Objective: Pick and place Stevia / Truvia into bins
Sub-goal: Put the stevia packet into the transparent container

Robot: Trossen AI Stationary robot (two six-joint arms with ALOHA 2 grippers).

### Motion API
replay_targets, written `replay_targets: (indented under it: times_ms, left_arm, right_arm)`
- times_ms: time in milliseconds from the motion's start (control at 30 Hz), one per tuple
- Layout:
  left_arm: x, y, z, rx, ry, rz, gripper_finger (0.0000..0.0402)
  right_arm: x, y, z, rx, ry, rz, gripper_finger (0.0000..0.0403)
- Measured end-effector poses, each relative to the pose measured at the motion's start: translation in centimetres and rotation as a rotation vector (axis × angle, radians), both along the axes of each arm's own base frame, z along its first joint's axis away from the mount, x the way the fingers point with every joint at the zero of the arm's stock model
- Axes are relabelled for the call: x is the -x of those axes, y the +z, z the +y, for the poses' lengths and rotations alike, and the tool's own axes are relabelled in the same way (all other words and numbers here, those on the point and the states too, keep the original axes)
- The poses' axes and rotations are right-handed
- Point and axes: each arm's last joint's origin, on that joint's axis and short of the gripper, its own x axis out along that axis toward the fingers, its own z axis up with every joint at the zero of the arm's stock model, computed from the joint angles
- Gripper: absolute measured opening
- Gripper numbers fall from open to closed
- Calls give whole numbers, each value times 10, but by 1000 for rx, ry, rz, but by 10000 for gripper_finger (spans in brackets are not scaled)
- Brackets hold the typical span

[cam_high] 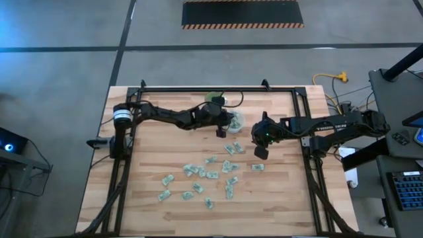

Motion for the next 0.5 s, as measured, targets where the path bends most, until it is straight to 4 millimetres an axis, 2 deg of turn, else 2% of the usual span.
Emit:
replay_targets:
  times_ms: [300,500]
  left_arm:
    - [4,2,-1,29,11,34,128]
    - [19,24,-16,60,-4,108,157]
  right_arm:
    - [1,-3,1,-66,-37,0,57]
    - [4,-15,15,-112,22,48,57]
